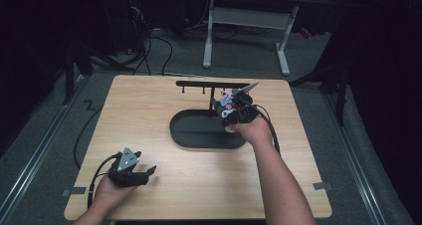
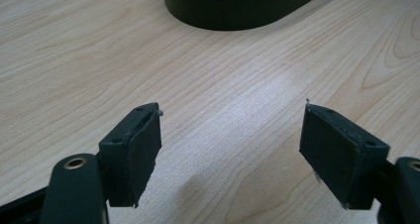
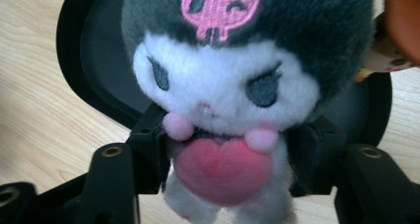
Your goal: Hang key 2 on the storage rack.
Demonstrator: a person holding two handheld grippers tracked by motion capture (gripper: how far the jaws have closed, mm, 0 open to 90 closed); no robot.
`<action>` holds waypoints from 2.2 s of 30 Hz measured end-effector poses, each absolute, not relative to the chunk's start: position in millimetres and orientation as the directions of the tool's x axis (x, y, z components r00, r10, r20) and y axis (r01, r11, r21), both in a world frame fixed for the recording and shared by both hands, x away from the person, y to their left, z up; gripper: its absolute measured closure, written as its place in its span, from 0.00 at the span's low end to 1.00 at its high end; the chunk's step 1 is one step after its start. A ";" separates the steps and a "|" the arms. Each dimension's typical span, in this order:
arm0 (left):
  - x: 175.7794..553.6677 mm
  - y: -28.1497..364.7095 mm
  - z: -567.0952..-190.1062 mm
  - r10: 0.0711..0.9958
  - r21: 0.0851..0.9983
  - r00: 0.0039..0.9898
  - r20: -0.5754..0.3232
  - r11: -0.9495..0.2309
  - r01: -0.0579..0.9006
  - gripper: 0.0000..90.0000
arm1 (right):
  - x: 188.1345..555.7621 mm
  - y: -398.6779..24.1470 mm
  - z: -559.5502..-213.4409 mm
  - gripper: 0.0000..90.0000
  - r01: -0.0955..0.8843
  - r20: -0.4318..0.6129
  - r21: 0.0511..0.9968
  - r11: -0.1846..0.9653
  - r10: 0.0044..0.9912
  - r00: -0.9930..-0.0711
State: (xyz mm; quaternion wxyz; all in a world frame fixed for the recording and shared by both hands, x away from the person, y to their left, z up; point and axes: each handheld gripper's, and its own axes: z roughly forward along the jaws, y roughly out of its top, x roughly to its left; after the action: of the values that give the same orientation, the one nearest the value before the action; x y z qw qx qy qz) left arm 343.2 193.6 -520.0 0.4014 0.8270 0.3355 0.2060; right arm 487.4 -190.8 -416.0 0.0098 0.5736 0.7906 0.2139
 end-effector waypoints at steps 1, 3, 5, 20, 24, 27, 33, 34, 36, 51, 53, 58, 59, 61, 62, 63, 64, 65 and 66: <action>343.5 193.0 -519.9 0.720 0.805 0.690 0.069 -0.449 0.388 0.27 | 486.8 -190.6 -416.5 0.43 0.903 0.233 0.350 0.249 0.911 -0.341; 344.9 192.3 -519.6 0.714 0.802 0.696 0.074 -0.458 0.384 0.27 | 483.9 -191.0 -417.5 0.42 0.903 0.225 0.348 0.252 0.913 -0.341; 345.9 190.7 -520.4 0.713 0.801 0.697 0.069 -0.457 0.387 0.27 | 480.0 -192.8 -418.4 0.40 0.900 0.218 0.355 0.251 0.914 -0.341; 344.2 185.7 -520.7 0.718 0.794 0.692 0.073 -0.462 0.395 0.27 | 476.6 -192.3 -428.9 0.30 0.896 0.250 0.364 0.253 0.900 -0.356; 343.4 186.5 -520.0 0.714 0.794 0.695 0.083 -0.469 0.387 0.27 | 473.2 -194.9 -422.8 0.30 0.887 0.238 0.387 0.252 0.902 -0.360; 342.7 186.8 -520.0 0.716 0.797 0.694 0.080 -0.464 0.387 0.27 | 467.2 -198.6 -420.6 0.34 0.886 0.242 0.394 0.246 0.902 -0.358; 343.2 185.9 -520.5 0.713 0.795 0.697 0.081 -0.468 0.386 0.27 | 454.4 -209.2 -423.3 0.37 0.884 0.204 0.388 0.261 0.911 -0.359; 343.2 185.5 -520.5 0.713 0.796 0.696 0.079 -0.465 0.386 0.27 | 452.5 -210.3 -423.3 0.37 0.882 0.201 0.390 0.264 0.910 -0.362; 343.4 185.4 -520.5 0.712 0.796 0.698 0.080 -0.467 0.385 0.27 | 448.4 -212.0 -424.1 0.39 0.877 0.191 0.397 0.270 0.911 -0.367; 345.5 181.9 -521.6 0.706 0.800 0.705 0.068 -0.461 0.385 0.26 | 397.0 -229.0 -452.3 0.44 0.772 0.011 0.516 0.371 0.898 -0.439; 346.8 182.8 -522.1 0.711 0.798 0.700 0.064 -0.457 0.392 0.26 | 389.5 -236.8 -459.2 0.43 0.775 0.029 0.525 0.352 0.902 -0.430; 349.2 184.8 -522.6 0.722 0.797 0.691 0.045 -0.443 0.411 0.26 | 368.5 -258.6 -478.4 0.39 0.756 0.084 0.595 0.274 0.914 -0.398; 349.4 185.1 -522.6 0.723 0.799 0.690 0.042 -0.438 0.411 0.26 | 363.9 -263.1 -482.6 0.39 0.745 0.097 0.616 0.254 0.915 -0.392; 349.2 185.6 -522.1 0.726 0.803 0.686 0.042 -0.433 0.410 0.27 | 353.4 -271.3 -492.8 0.36 0.732 0.146 0.653 0.193 0.917 -0.371; 349.1 186.1 -521.8 0.728 0.803 0.684 0.040 -0.430 0.412 0.27 | 348.0 -275.2 -498.1 0.35 0.725 0.163 0.668 0.170 0.917 -0.365; 349.0 186.6 -521.9 0.731 0.806 0.681 0.036 -0.424 0.413 0.27 | 341.8 -278.3 -503.0 0.34 0.712 0.172 0.686 0.149 0.918 -0.357; 349.0 187.3 -521.7 0.732 0.805 0.680 0.037 -0.425 0.414 0.27 | 335.4 -280.9 -507.6 0.33 0.699 0.184 0.703 0.130 0.917 -0.355; 348.6 187.6 -521.4 0.735 0.805 0.677 0.036 -0.423 0.417 0.27 | 329.5 -283.5 -511.7 0.31 0.688 0.195 0.716 0.115 0.914 -0.355; 348.1 188.3 -520.9 0.738 0.805 0.674 0.035 -0.421 0.419 0.26 | 323.2 -285.6 -514.9 0.30 0.678 0.206 0.728 0.100 0.911 -0.356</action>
State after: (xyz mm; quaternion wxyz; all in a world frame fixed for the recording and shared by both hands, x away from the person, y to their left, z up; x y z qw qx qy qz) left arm 348.1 188.3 -520.9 0.4063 0.8196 0.3529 0.1965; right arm 323.2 -285.6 -514.9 0.1502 0.5471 0.7264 0.3879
